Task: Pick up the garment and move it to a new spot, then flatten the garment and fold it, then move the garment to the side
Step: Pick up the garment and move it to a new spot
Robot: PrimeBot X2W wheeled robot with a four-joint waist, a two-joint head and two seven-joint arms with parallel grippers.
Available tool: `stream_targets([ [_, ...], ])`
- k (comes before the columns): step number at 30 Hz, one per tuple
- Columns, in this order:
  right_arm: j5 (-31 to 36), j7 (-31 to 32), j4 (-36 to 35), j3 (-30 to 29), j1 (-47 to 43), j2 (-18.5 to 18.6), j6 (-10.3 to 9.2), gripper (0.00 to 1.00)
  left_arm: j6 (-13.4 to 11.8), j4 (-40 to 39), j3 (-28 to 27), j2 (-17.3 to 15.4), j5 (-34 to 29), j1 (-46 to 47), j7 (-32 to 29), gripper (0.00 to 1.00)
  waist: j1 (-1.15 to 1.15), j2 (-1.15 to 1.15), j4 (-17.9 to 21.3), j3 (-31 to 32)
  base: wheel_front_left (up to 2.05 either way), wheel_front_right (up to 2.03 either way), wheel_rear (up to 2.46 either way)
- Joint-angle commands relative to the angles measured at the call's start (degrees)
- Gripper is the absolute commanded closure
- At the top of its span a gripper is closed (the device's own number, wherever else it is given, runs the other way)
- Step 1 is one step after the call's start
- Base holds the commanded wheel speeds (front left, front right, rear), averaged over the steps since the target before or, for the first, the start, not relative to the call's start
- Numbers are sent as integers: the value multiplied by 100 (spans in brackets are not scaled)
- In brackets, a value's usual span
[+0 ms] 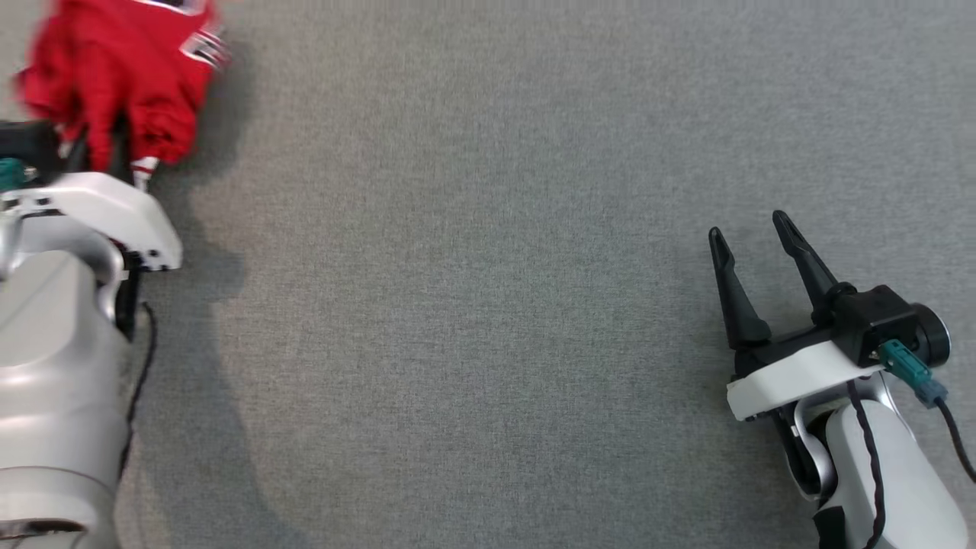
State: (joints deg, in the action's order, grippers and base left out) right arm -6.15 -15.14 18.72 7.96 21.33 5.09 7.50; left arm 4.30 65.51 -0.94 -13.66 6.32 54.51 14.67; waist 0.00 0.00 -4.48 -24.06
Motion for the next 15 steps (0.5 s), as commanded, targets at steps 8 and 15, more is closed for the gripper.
stream_targets([
  [8,-158,0,173,-76,-227,-164,-2,0,248,-529,606,783,-108,-317,60,100,0,0,331,742,0,0,0],
  [15,-271,1,340,-71,-444,-206,-2,0,312,-1235,1832,1065,517,-1159,62,100,0,0,707,1182,0,0,0],
])
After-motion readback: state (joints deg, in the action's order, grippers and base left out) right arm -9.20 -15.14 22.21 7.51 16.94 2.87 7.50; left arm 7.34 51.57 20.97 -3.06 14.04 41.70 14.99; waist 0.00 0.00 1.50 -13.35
